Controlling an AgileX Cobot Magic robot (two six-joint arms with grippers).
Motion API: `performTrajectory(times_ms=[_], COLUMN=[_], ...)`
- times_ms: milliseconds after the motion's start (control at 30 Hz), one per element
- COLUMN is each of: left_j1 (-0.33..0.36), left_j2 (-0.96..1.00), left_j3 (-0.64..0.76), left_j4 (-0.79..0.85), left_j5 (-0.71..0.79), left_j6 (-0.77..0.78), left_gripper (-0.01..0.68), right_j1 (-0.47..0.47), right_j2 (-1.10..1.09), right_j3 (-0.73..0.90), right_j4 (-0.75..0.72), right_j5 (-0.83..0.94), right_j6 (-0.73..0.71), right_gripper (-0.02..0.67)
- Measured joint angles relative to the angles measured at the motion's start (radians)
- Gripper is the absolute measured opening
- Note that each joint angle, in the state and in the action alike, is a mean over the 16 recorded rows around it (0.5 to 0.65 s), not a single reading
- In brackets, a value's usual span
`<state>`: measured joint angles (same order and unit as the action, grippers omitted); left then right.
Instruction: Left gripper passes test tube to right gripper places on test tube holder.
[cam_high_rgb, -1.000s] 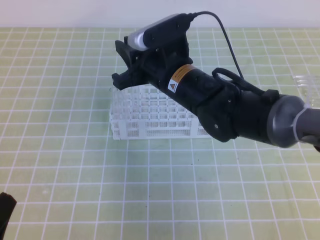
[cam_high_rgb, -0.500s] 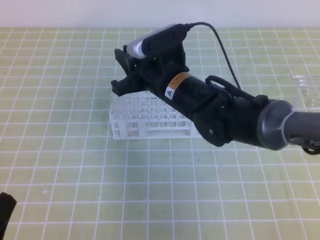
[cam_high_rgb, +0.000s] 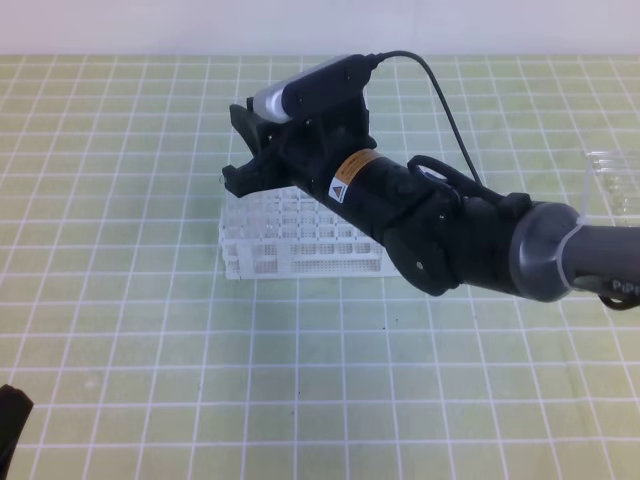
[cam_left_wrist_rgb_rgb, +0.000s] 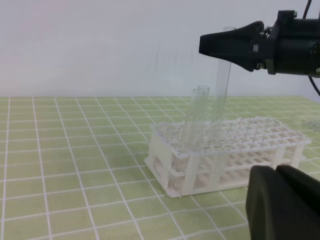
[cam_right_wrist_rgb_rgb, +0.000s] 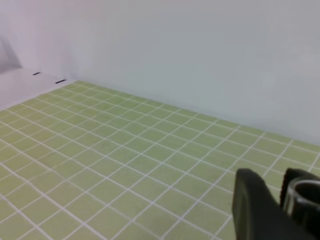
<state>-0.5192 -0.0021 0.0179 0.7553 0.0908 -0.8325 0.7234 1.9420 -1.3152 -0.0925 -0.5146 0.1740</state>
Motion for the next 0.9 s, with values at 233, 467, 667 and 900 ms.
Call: performTrajectory(times_ms=[233, 467, 667, 900], left_j1=[0.0, 0.0, 0.0, 0.0], left_j2=[0.0, 0.0, 0.0, 0.0], left_j3=[-0.001, 0.001, 0.0, 0.001], left_j4=[0.0, 0.0, 0.0, 0.0], left_j5=[0.0, 0.0, 0.0, -0.001], left_j6=[0.0, 0.0, 0.0, 0.0], left_gripper=[-0.002, -0.002, -0.002, -0.002], right_j1=[0.0, 0.0, 0.0, 0.0], right_j2=[0.0, 0.001, 0.006, 0.013], right_j3=[0.0, 0.0, 0.0, 0.0], right_j4=[0.003, 0.004, 0.003, 0.001], right_j5=[0.009, 0.018, 0.024, 0.024], right_j6=[0.002, 0.012, 0.02, 0.023], right_gripper=[0.087, 0.087, 0.087, 0.087])
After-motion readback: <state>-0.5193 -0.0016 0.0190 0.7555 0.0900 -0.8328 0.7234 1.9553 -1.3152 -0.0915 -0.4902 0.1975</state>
